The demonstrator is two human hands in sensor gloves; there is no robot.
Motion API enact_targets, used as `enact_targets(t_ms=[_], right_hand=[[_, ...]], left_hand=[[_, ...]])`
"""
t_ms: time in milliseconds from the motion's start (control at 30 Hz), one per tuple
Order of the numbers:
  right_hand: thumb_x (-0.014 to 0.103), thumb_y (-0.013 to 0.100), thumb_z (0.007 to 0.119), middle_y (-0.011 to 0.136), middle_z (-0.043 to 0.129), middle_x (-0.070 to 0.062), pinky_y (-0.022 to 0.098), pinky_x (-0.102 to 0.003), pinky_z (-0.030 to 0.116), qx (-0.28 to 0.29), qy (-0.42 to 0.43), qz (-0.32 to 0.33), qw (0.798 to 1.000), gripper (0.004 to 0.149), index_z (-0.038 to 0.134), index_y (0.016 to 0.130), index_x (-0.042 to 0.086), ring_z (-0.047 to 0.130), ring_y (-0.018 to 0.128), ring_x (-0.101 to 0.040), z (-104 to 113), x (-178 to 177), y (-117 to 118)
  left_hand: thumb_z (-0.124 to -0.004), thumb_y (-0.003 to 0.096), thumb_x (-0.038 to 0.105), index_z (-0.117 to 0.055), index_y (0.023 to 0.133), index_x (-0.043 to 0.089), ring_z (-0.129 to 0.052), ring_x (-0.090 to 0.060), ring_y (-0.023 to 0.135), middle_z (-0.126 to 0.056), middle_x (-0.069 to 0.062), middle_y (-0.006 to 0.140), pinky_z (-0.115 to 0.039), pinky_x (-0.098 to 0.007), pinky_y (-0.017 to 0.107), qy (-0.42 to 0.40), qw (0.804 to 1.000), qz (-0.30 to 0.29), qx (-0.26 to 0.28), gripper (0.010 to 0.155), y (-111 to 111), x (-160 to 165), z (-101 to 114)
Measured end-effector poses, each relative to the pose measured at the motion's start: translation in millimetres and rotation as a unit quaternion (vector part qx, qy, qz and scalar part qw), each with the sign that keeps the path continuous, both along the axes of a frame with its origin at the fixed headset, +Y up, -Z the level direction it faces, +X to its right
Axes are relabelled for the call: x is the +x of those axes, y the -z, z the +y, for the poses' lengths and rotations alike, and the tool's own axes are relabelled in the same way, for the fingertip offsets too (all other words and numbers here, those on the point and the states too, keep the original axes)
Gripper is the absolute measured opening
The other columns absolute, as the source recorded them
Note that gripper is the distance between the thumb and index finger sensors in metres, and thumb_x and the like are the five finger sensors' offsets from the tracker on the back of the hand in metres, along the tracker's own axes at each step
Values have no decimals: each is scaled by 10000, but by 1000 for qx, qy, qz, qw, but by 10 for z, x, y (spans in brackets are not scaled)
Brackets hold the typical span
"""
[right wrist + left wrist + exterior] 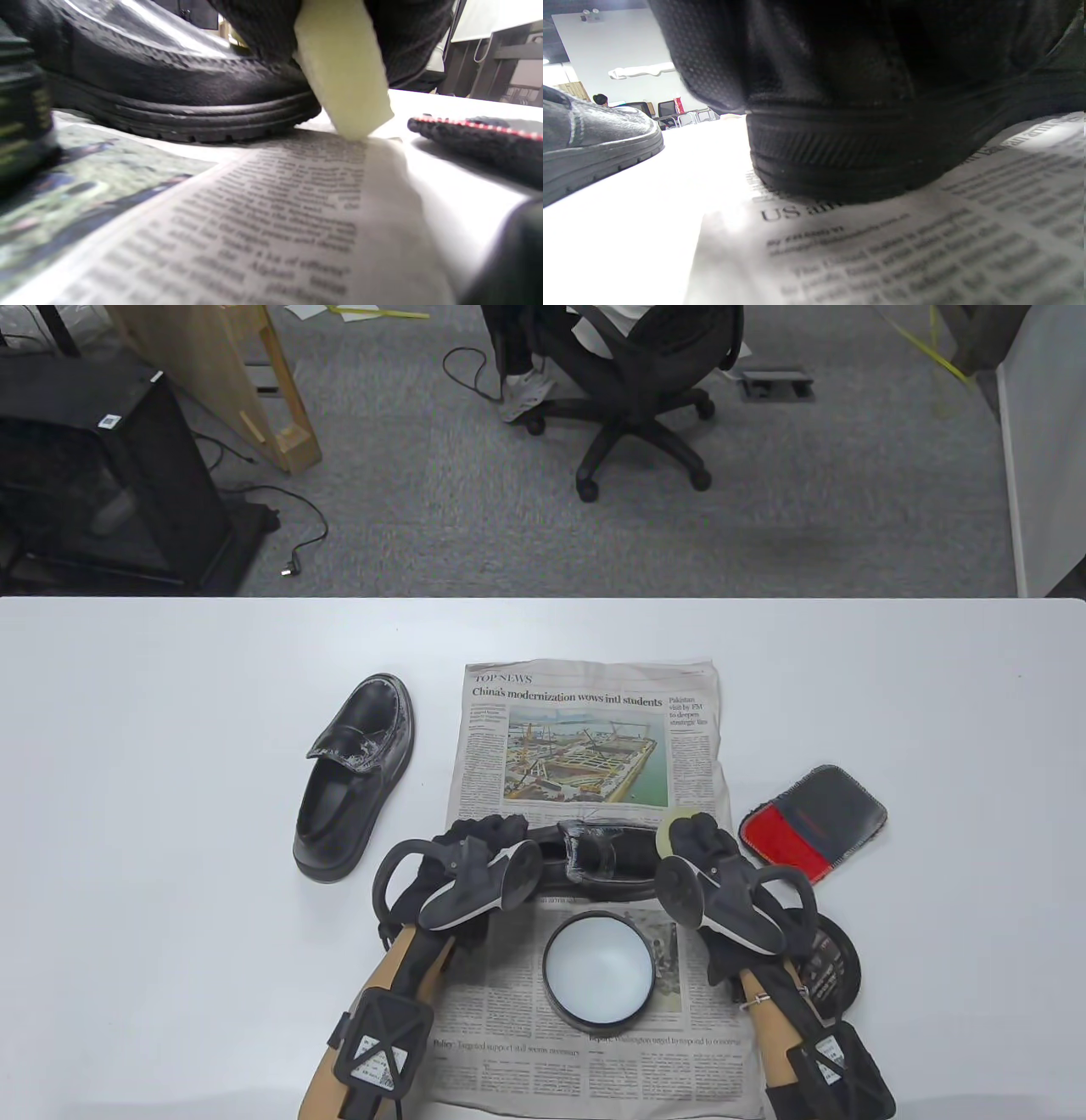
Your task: Dip and apply leather care cream with polishing sponge on shoes
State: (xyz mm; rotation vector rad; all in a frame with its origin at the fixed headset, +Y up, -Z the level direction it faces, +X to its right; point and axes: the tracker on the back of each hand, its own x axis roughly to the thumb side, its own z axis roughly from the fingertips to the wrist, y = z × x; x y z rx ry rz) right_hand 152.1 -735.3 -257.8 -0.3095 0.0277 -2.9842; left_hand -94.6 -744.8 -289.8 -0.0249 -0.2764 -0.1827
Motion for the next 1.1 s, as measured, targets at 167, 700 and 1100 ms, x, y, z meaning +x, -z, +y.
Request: enact_targets(t_ms=[167, 700, 1100], right_hand=[[254, 539, 770, 1081, 678, -164, 644, -358, 856, 71, -45, 45, 995, 564, 580, 1057, 134, 864, 898, -371, 58, -187, -143], [282, 627, 583, 1139, 516, -198, 705, -497, 631, -54, 57, -31, 996, 537, 442, 1123, 131, 648, 1007, -435, -26, 45, 212], [266, 624, 602, 1123, 592, -250, 683, -553, 670, -19, -41, 63, 997, 548, 503, 1118, 49, 708, 977, -496, 154, -389, -179]], left_hand=[[-800, 313, 652, -662, 1058, 322, -876, -253, 916, -849, 23, 1054, -821, -407, 633, -1, 1000, -8, 3, 827, -8, -9, -5], [-785, 317, 662, -666, 1059, 313, -897, -249, 883, -869, 12, 1033, -832, -398, 604, 8, 1000, -1, 10, 829, -13, 32, 0], [-795, 314, 649, -662, 1047, 343, -873, -255, 924, -843, 19, 1057, -819, -413, 636, 2, 1000, -18, 0, 806, 8, 32, -11]])
